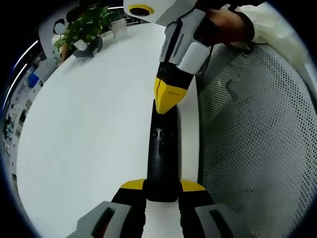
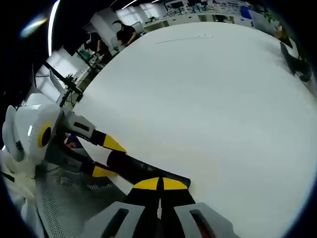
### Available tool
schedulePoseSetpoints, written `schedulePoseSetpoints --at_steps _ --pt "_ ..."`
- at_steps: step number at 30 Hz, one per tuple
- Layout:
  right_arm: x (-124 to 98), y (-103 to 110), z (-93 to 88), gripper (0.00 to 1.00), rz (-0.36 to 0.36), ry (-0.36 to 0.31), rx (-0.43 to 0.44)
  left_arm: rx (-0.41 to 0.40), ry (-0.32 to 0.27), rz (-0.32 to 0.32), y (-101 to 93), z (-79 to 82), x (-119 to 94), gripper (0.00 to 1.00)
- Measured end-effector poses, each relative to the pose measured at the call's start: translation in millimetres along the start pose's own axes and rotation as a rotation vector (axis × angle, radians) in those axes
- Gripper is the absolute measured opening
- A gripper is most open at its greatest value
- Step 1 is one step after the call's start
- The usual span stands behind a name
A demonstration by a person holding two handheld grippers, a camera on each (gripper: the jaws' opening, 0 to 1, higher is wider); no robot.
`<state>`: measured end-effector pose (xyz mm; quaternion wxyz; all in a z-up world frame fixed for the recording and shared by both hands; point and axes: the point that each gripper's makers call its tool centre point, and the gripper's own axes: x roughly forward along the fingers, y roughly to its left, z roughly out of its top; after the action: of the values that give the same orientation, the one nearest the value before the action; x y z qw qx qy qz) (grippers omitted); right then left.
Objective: Press the specified remote control buttons in sequence, fully releasing each button before pressing the next.
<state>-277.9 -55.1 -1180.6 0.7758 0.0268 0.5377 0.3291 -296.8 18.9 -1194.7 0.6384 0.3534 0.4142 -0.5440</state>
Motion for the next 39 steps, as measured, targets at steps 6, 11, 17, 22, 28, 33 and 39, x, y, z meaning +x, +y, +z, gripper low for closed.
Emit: schedulePoseSetpoints --at_steps 6,11,17,22,28,33,39 --pt "1 -1 -0.3 0.0 -0.002 -0.001 0.0 -0.001 0.005 -0.001 -0.5 -0.5 0 0.23" --pt "1 -1 -0.1 0.0 -0.007 -0.002 -0.02 0.003 0.0 -0.006 0.2 -0.6 0 0.23" --pt "2 0 0.5 0.0 -0.043 -0.002 -0.125 0.014 0.012 -0.013 0.5 0.6 0 0.23" --pt "0 -2 1.8 0.0 -0.021 -0.003 -0.063 0.008 0.006 -0.009 0.7 0.9 0 0.23" --pt "1 2 3.1 0.0 0.01 -0.004 -0.018 0.015 0.008 -0.003 -0.4 0.9 0 0.23" --pt "0 5 10.4 0.0 0.02 -0.041 -0.019 0.017 0.013 0.0 -0.4 1.3 0 0.23" --pt "6 6 7.1 0.0 0.013 -0.011 -0.051 0.015 0.011 0.003 -0.1 1.5 0 0.23"
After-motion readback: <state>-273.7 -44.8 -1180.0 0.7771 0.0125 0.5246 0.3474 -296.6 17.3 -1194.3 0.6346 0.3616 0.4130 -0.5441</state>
